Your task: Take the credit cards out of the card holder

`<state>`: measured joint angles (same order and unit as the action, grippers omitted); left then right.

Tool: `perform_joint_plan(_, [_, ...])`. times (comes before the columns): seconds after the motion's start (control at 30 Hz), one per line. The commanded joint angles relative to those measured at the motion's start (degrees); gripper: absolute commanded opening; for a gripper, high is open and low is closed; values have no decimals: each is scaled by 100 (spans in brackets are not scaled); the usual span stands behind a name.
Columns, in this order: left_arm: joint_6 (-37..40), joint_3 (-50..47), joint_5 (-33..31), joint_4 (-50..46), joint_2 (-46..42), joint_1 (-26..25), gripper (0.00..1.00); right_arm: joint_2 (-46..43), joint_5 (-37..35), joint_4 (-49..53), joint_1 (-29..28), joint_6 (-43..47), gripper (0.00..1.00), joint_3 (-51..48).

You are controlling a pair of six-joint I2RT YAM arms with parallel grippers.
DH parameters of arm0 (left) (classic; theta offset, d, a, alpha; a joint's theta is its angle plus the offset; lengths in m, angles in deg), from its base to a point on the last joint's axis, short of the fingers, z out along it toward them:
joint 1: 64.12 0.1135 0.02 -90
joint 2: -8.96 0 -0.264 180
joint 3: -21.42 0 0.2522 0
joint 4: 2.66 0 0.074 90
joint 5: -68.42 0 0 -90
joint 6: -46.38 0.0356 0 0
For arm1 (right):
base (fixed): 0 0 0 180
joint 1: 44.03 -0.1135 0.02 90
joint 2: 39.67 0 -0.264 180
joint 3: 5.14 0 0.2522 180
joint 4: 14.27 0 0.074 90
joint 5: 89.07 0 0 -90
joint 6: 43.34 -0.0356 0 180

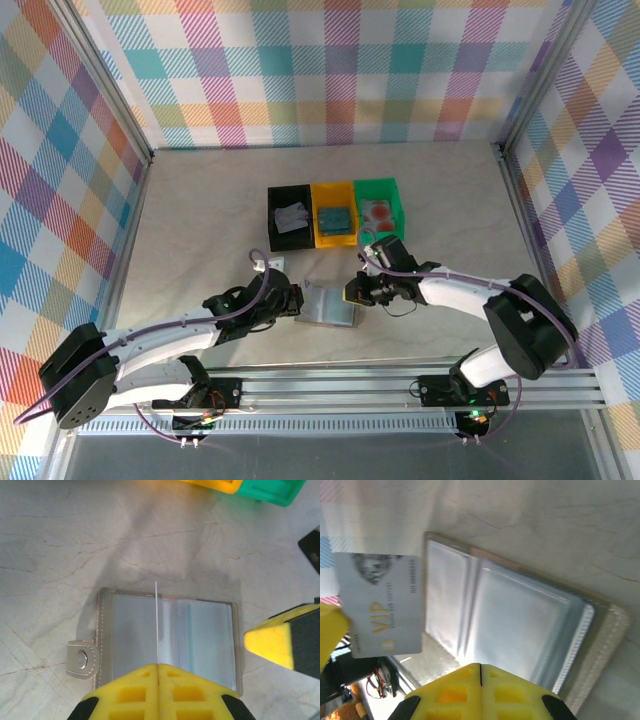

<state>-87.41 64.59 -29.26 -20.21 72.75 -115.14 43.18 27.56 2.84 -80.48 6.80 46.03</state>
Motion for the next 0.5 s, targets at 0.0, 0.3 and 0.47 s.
perform_joint_plan(0.0, [294,182,439,-392,-181,104,0,-319,378,192,-12,619,12,196])
perform_joint_plan(0.3, [892,891,1661,-1558,-475,339,0,-900,537,116,-3,1274,46,28])
perform_joint_plan(0.47, [1063,1053,2356,-1737,-569,449,0,-923,927,-392,-3,1426,50,-192])
